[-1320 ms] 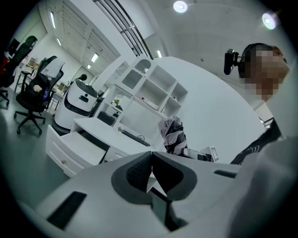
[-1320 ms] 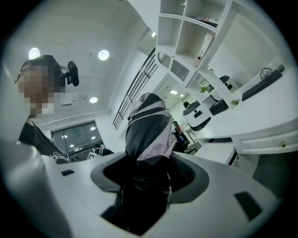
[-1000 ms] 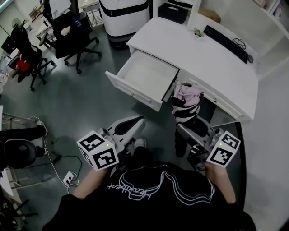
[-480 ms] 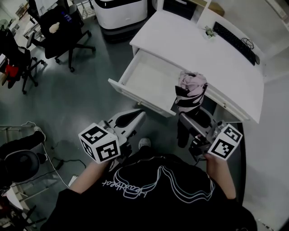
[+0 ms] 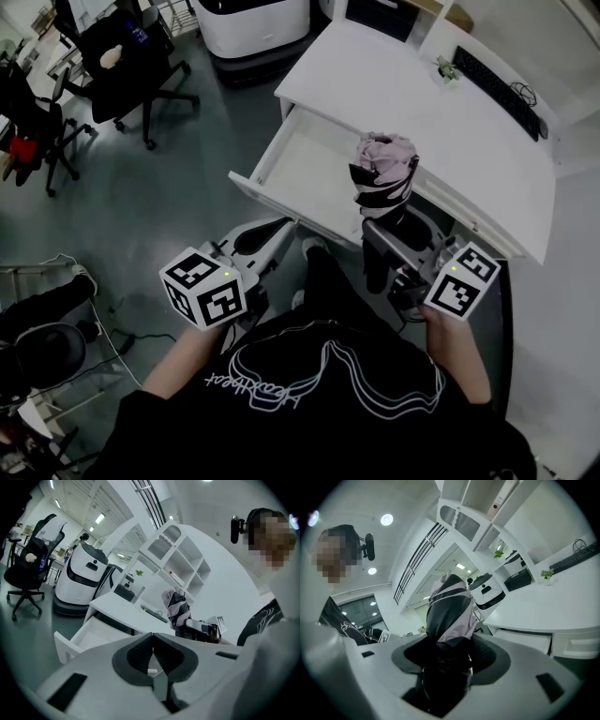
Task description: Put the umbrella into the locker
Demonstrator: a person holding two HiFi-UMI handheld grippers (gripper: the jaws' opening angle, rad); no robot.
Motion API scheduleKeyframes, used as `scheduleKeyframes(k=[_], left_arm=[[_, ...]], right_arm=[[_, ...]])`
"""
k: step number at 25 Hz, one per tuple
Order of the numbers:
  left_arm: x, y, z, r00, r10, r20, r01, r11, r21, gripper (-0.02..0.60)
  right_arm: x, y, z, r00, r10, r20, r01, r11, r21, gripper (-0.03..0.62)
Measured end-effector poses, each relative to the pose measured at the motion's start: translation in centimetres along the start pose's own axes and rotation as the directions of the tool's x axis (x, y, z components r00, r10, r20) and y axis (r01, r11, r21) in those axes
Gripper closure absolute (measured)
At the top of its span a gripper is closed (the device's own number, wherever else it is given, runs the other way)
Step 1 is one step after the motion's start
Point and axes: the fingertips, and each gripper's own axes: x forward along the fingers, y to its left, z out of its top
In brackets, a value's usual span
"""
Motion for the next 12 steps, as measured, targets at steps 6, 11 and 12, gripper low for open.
scheduleKeyframes(k=[6,11,12], left_arm=[[0.6,2.0,0.7,0.999,0.039,-0.003,-0.039,0.999,-0.004,0.575],[2.0,4.9,1.4,0.996,0.085,-0.002,-0.085,0.995,-0.058,0.575],[2.4,5.4,1.6,0.996,0.091,0.000,-0.091,0.994,-0.067,0.575]], right_arm=[[3.1,-2.1,0.4,0.998,0.020,-0.055,-0.020,1.000,0.005,0.344],[6.0,-4.7,0.4,0.992,0.036,-0.118,-0.034,0.999,0.020,0.344],[6.5,-5.3,0.3,0.990,0.036,-0.133,-0.034,0.999,0.015,0.344]])
